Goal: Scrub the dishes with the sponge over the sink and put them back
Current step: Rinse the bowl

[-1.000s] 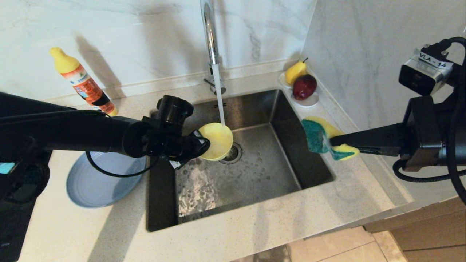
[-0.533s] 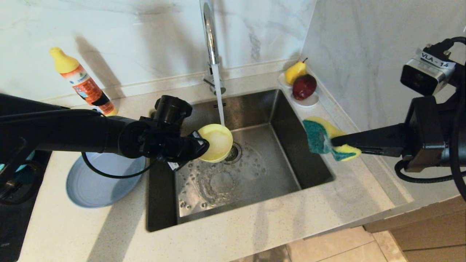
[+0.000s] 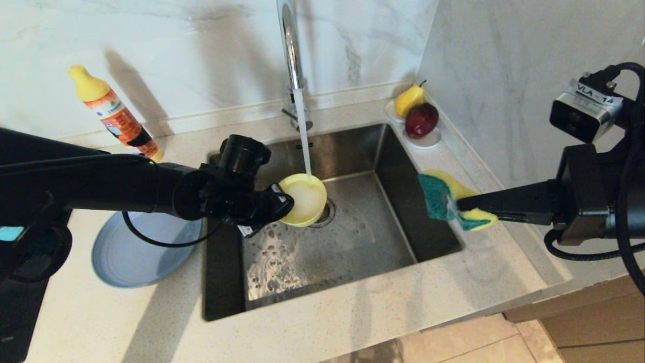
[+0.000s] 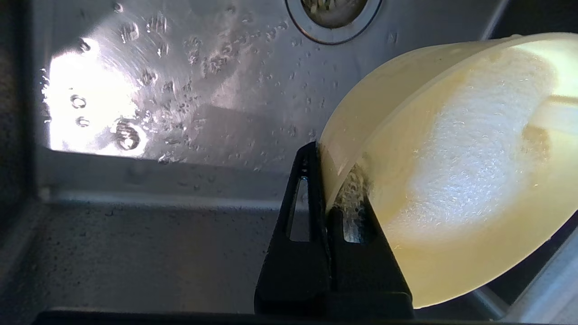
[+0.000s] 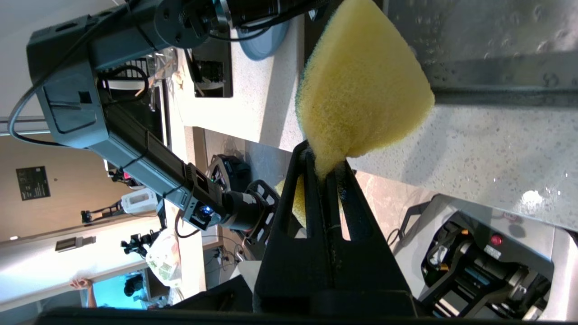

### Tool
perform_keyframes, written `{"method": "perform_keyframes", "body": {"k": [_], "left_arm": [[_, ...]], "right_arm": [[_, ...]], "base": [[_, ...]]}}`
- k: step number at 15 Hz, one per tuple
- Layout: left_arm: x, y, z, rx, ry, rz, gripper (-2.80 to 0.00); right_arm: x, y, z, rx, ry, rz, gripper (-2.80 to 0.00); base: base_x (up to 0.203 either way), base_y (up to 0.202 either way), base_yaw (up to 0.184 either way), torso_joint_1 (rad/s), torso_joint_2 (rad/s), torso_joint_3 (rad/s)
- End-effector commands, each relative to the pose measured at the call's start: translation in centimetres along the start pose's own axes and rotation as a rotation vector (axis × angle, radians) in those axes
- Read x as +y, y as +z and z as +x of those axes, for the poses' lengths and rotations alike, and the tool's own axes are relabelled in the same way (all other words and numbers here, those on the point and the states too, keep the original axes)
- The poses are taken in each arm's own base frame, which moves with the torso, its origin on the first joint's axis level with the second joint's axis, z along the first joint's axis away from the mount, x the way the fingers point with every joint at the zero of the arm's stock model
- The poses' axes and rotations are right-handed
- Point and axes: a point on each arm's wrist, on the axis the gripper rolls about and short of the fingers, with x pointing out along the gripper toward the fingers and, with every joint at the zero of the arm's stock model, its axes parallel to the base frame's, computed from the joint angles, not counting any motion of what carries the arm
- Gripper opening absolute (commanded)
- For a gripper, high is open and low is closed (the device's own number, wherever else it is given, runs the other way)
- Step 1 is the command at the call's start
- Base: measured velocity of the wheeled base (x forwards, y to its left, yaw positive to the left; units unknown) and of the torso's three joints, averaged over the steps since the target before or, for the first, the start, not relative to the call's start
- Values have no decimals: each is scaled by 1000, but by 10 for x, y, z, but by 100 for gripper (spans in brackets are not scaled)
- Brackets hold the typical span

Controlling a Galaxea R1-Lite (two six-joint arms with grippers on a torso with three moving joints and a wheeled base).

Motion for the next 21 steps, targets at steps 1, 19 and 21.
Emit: {"method": "perform_keyframes", "body": {"k": [1,19,21], "left_arm": [[1,-3,8,8,10,-4,-280],[11,25,-67,-551,12,341,-280],[12,25,-68,-622,25,419,-280]], "right_arm": [[-2,-2,1,10,-3,9,-280],[-4,-2,1,5,-10,7,-280],[-3,-2,0,5,-9,7,-280]], "base": [[0,0,0,0,0,0],[0,0,0,0,0,0],[0,0,0,0,0,0]]}}
